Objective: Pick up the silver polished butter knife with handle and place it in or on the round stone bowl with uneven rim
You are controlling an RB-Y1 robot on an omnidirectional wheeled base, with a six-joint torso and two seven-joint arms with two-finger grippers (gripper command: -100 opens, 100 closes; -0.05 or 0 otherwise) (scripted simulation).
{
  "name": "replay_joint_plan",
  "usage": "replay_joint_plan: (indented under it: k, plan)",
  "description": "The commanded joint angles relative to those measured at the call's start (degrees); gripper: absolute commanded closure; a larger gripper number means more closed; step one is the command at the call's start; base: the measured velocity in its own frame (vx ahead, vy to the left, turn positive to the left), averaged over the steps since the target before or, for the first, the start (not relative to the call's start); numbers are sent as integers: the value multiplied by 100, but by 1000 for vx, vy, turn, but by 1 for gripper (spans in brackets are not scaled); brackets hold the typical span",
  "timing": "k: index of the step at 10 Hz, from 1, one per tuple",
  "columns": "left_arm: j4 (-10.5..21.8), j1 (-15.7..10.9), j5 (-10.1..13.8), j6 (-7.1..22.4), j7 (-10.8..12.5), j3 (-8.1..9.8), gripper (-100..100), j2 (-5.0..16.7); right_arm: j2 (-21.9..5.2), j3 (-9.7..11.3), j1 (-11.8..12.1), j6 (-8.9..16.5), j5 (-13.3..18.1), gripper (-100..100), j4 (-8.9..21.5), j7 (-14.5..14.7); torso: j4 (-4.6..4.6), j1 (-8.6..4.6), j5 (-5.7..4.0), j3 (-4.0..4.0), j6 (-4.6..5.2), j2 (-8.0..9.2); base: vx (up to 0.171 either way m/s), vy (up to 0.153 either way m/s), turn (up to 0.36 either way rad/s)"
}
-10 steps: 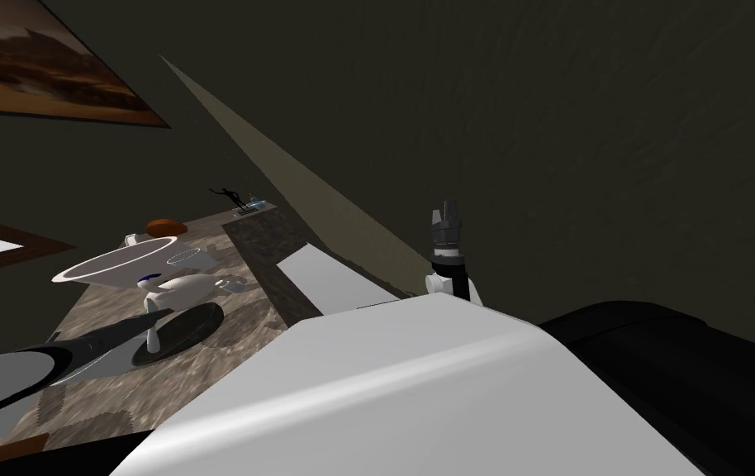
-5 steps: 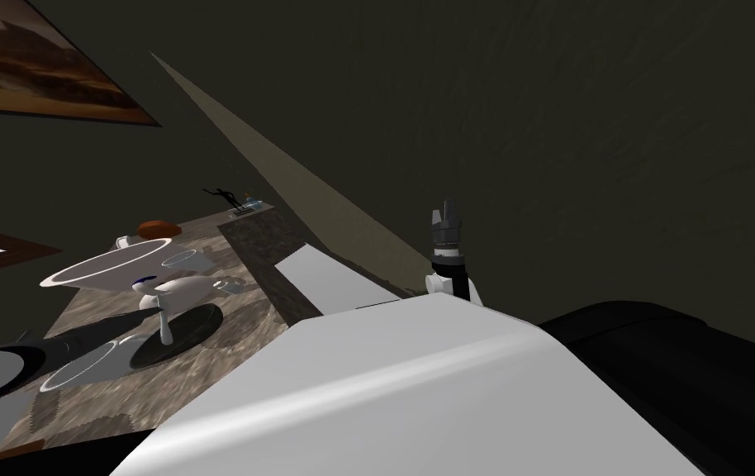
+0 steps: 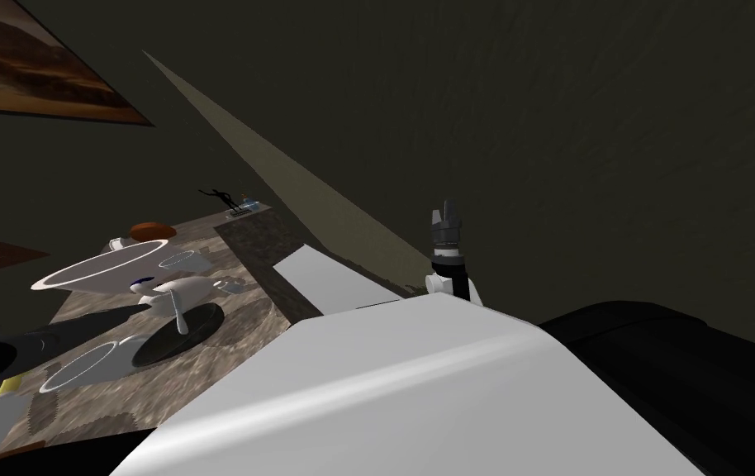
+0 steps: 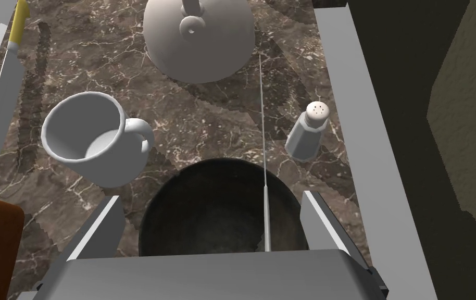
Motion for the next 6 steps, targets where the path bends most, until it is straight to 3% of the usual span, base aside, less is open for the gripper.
replay_joint_plan:
  k: [1,6]
  plan:
    - [0,0,0,0,0,0,0,0,0,0,0,0,0,0,0,0,0,0,0,0,0,0,0,0,0]
    - [1,0,0,-2,-2,0,0,-1,0,0,0,0,0,0,0,0,-3,-2,-1,-6,1,-10,0,0,0]
